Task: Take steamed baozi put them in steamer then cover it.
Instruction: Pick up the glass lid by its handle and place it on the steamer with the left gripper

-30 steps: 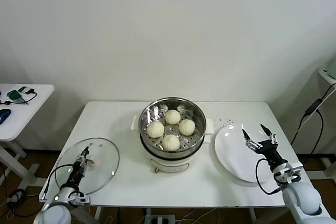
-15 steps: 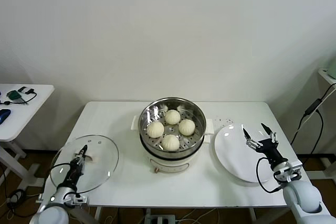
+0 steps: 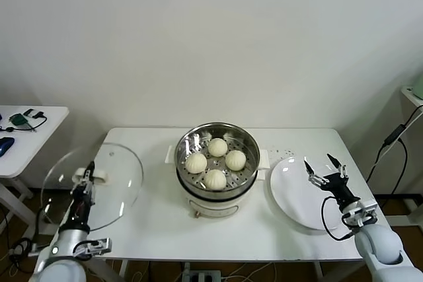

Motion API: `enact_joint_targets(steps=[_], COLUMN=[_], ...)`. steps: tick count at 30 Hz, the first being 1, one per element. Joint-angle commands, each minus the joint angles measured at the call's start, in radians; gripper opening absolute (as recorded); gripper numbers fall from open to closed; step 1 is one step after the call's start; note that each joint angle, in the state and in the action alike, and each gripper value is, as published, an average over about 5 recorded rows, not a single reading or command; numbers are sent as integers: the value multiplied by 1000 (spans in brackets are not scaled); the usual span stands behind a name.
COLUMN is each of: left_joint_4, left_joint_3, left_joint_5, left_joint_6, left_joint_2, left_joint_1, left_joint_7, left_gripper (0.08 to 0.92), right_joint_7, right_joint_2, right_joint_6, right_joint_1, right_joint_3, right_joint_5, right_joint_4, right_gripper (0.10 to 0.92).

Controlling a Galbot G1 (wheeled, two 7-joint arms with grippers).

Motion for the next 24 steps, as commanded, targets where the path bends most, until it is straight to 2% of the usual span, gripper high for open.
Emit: enact_joint_targets(steps=[1,6,11,18,24], left_joint_4=[-218,-195,-118,0,89], left_joint_3=[361,584,718,842,856], left_joint_5=[-25,26,118,257,324], left_joint_6=[475,549,552,552,552], left_joint_2=[252,240,137,-54,-213], left_joint_1=[-148,-384,-551,-667,-689], left_joint_7=[120,262,393,527,562], left_gripper=[146,146,146,146,146], right_joint_7=[1,1,-2,-3,-8], right_joint_2=[4,9,21,29,35], right_joint_6=[0,1,2,9,16], right_joint_1=[24,36,42,43,41], right_joint_3=[-18,-27,-25,-19,-6], right_joint_5=[-24,-42,-54,-67,-75], right_joint_4=[-18,-33,-54,-68,-81], right_gripper=[823,823,823,823,823])
